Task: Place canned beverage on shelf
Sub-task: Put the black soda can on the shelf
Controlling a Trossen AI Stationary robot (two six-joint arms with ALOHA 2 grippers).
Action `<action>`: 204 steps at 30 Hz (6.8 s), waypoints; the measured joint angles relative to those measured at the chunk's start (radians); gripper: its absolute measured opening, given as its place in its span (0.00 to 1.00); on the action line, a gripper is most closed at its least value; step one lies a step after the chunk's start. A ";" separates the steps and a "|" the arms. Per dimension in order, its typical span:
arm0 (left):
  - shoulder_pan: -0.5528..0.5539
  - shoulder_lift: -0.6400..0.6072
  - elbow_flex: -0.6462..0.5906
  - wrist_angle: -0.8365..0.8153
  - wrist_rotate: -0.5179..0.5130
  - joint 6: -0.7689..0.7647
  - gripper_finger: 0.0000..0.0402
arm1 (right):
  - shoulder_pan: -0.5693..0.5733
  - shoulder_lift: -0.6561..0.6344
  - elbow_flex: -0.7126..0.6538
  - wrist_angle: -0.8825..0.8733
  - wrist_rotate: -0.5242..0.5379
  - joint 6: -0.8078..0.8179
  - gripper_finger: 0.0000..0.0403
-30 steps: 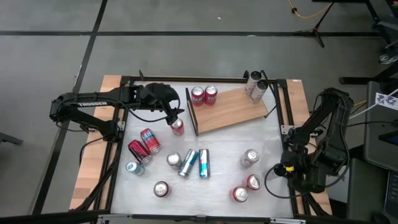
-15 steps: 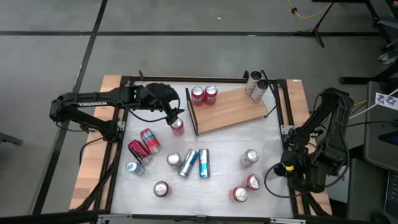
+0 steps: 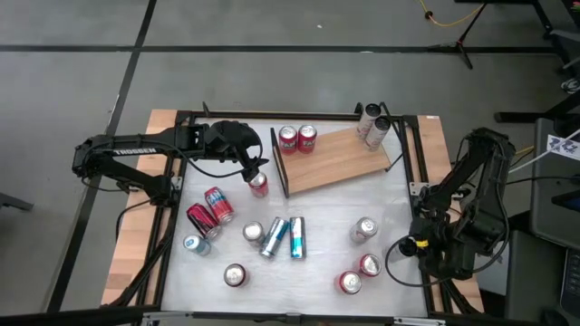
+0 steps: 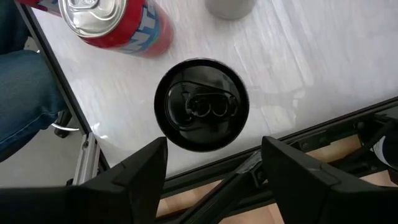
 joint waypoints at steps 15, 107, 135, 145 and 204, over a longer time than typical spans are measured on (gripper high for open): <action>0.000 0.000 0.000 0.000 0.000 0.000 0.75 | 0.000 0.000 0.000 0.000 -0.026 0.029 0.62; 0.000 0.000 0.000 0.000 -0.011 0.001 0.75 | 0.000 0.010 -0.008 0.005 0.004 0.082 0.95; 0.000 0.000 0.000 0.000 -0.011 0.001 0.75 | 0.000 0.145 -0.052 0.008 0.113 0.056 0.96; 0.000 0.000 0.000 0.000 -0.011 0.001 0.75 | 0.000 0.145 -0.053 0.049 0.128 0.158 0.96; 0.000 0.000 0.000 0.001 -0.011 0.007 0.75 | 0.000 0.145 -0.052 0.029 0.105 0.183 0.93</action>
